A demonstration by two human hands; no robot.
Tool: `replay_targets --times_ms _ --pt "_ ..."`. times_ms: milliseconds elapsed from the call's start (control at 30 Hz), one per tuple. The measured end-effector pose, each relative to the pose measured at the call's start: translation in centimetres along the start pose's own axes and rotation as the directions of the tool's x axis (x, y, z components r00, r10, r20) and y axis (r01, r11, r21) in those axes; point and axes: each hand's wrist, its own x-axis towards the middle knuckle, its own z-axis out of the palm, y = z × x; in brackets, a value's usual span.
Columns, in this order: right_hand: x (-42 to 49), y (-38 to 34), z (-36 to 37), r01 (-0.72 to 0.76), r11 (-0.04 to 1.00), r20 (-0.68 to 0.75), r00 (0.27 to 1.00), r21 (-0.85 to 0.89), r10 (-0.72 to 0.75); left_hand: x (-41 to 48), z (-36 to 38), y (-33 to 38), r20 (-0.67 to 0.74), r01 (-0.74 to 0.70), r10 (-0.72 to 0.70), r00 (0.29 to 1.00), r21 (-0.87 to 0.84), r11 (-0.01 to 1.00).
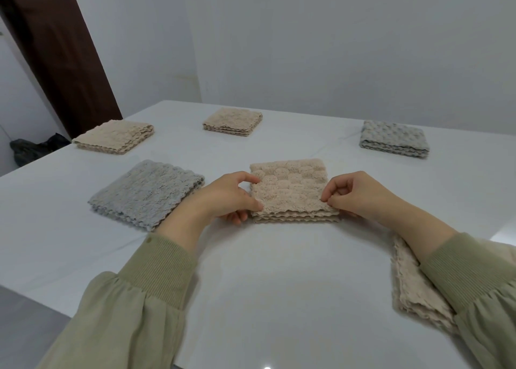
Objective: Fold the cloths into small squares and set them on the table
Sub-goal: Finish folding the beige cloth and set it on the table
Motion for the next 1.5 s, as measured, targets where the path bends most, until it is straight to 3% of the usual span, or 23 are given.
replay_targets --times_ms 167,333,533,633,700,767,867,967,1033,1200,1367,1500 --pt "0.1 0.1 0.1 -0.002 0.999 -0.007 1.000 -0.032 0.002 0.1 0.2 -0.1 -0.003 -0.006 0.006 1.000 0.044 0.999" --pt "-0.1 -1.2 -0.4 0.048 0.936 0.087 0.996 -0.348 -0.018 0.4 0.5 -0.5 -0.018 -0.023 0.025 1.000 0.095 0.995" --pt "1.1 -5.8 0.4 0.151 0.830 -0.065 0.974 -0.537 -0.219 0.5 0.6 -0.4 -0.011 -0.031 0.033 0.999 0.105 0.994" --pt "2.9 -6.0 2.8 0.251 0.717 0.075 0.960 -0.650 -0.268 0.5 0.6 -0.4 -0.010 -0.036 0.038 0.999 0.103 0.994" --pt "3.7 -4.8 4.4 0.236 0.617 0.150 0.971 -0.751 -0.189 0.4 0.5 -0.4 0.000 -0.035 0.035 0.999 0.105 0.994" --pt "4.0 -3.1 5.7 0.202 0.581 0.162 0.979 -0.789 -0.121 0.3 0.4 -0.4 0.001 -0.027 0.027 1.000 0.065 0.998" --pt "4.1 -1.5 6.5 0.177 0.622 0.112 0.984 -0.763 -0.142 1.3 0.4 -0.6 -0.173 -0.069 0.064 0.983 -0.023 0.997" --pt "4.1 -1.5 6.5 0.187 0.629 0.109 0.981 -0.755 -0.160 3.1 0.9 -0.8 -0.452 -0.125 0.096 0.887 -0.035 0.991" --pt "4.2 -1.5 6.5 0.191 0.625 0.116 0.980 -0.757 -0.160 4.4 1.4 -0.6 -0.531 -0.142 0.096 0.842 -0.045 0.989" --pt "4.3 -1.3 6.6 0.193 0.623 0.119 0.980 -0.758 -0.158 6.7 1.9 -0.1 -0.577 -0.092 0.103 0.811 0.047 0.995" --pt "4.2 -1.4 6.6 0.188 0.637 0.120 0.981 -0.747 -0.150 7.2 1.9 -0.5 -0.546 -0.092 0.225 0.807 0.259 0.961" --pt "4.0 -2.2 5.8 0.176 0.757 0.115 0.984 -0.630 -0.133 6.1 1.7 -0.7 -0.559 -0.147 0.297 0.774 0.298 0.943"
